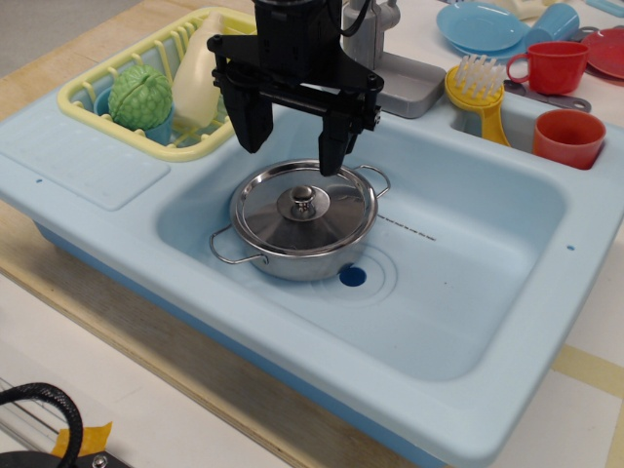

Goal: Take lid off pot or pan

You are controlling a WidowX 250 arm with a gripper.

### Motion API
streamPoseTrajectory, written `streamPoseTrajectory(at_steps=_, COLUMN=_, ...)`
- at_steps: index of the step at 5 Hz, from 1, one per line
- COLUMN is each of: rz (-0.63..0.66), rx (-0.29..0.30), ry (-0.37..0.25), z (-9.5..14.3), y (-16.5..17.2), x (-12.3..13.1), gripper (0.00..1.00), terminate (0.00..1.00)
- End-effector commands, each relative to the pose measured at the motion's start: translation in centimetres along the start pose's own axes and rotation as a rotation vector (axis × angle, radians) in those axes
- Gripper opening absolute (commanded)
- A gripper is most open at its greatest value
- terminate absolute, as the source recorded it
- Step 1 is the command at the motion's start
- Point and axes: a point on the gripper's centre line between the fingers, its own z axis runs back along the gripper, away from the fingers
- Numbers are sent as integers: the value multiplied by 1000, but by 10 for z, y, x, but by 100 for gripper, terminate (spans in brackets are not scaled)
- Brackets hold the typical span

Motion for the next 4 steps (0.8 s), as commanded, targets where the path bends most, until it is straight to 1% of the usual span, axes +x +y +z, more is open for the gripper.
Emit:
streamPoseTrajectory(at_steps=1, rz=0, rx=0, ry=0, z=0, y=0, x=0, gripper=100, terminate=0)
streamPoseTrajectory(at_steps=4, rz=32, rx=-6, ry=32, z=-16, y=-6, x=6, gripper=100, terminate=0)
